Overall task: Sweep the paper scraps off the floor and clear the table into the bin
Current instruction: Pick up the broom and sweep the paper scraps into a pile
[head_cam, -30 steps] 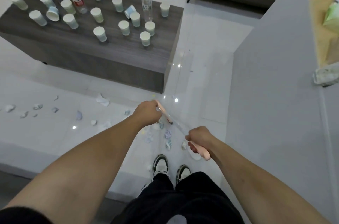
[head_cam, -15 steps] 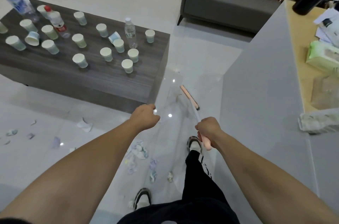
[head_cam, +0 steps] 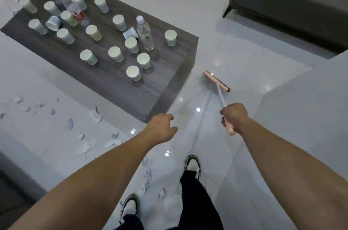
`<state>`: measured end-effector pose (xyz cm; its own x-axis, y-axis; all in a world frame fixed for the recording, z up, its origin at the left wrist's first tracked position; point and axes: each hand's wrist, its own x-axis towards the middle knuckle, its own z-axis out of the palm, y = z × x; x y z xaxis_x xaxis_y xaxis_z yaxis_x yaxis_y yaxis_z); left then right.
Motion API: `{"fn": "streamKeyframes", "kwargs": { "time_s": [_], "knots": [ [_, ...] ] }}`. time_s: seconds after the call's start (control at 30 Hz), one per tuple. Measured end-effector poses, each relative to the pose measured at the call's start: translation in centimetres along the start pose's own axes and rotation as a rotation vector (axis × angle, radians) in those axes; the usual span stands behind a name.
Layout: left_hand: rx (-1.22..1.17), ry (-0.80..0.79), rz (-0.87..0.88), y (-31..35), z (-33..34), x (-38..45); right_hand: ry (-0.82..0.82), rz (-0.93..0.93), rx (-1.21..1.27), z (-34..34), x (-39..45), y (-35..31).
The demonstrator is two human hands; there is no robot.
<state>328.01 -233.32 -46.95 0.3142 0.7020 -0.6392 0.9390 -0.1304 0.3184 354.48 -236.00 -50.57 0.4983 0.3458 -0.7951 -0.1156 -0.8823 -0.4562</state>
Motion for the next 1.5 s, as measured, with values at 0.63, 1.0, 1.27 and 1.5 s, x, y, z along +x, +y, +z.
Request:
{"fn": "streamKeyframes", "kwargs": {
  "time_s": [0.63,1.0,1.27,1.5],
  "knots": [
    [-0.015,0.008,-0.028,-5.7,5.2,-8.2,-0.195,0.084,-0.223,4.2,-13.0,15.9],
    [-0.037,0.079,0.009,-22.7,5.8,-22.0,-0.209,0.155,-0.231,18.6,-30.7,28.9],
    [-0.014,0.081,0.009,-27.0,7.2,-28.4,-0.266,0.197,-0.081,23.1,-38.5,34.8],
    [-0.035,0.072,0.013,-26.2,12.5,-32.3,-0.203,0.426,0.104,22.6,-40.4,38.5]
  ]
}}
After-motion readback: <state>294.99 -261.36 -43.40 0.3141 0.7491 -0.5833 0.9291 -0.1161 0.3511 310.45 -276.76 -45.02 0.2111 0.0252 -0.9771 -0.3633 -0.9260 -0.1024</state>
